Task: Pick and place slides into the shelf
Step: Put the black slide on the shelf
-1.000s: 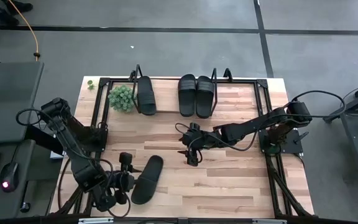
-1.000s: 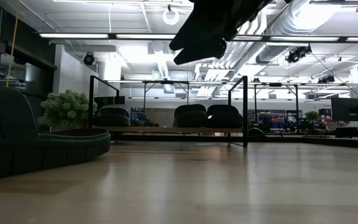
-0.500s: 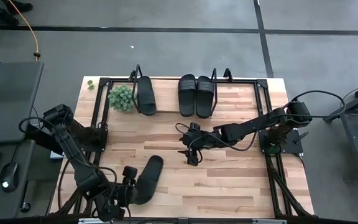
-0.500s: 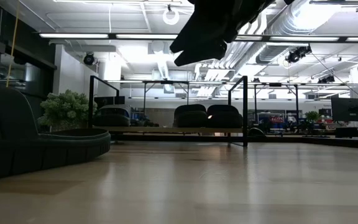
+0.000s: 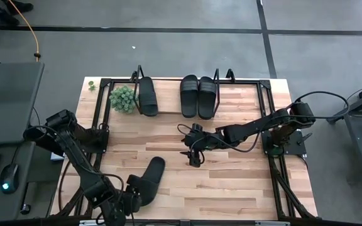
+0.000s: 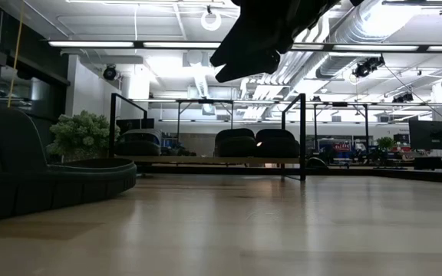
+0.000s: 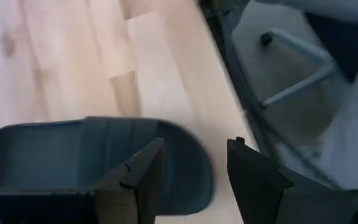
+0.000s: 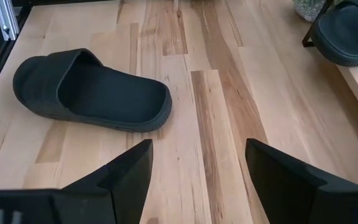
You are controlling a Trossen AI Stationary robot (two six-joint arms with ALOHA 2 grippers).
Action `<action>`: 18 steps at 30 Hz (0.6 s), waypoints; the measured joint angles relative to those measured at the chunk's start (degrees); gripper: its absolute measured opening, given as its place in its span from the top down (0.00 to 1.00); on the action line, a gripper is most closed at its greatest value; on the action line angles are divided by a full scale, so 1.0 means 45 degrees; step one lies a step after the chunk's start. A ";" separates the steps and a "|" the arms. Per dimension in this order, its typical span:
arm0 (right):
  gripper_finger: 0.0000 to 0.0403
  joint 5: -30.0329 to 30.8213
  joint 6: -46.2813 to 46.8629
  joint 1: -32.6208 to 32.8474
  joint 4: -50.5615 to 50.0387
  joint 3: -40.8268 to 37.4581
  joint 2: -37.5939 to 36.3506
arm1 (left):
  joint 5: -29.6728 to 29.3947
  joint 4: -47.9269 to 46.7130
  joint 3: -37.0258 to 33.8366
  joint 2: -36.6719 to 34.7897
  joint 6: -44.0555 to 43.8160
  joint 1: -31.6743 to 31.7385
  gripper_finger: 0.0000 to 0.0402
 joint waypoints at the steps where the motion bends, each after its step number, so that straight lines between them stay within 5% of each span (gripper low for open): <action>1: 0.38 0.0000 0.0000 0.0000 0.0001 0.0000 0.0000 | -0.0149 -0.0156 0.0000 0.0000 0.0022 0.0000 0.60; 11: 0.38 0.0011 -0.0102 0.0000 -0.0204 -0.0005 0.0005 | -0.1793 -0.0902 0.0000 0.0000 0.0580 0.0133 0.60; 18: 0.38 0.0019 -0.0102 0.0000 -0.0205 -0.0010 0.0005 | -0.0762 -0.0795 -0.0674 -0.0005 -0.0392 0.0858 0.60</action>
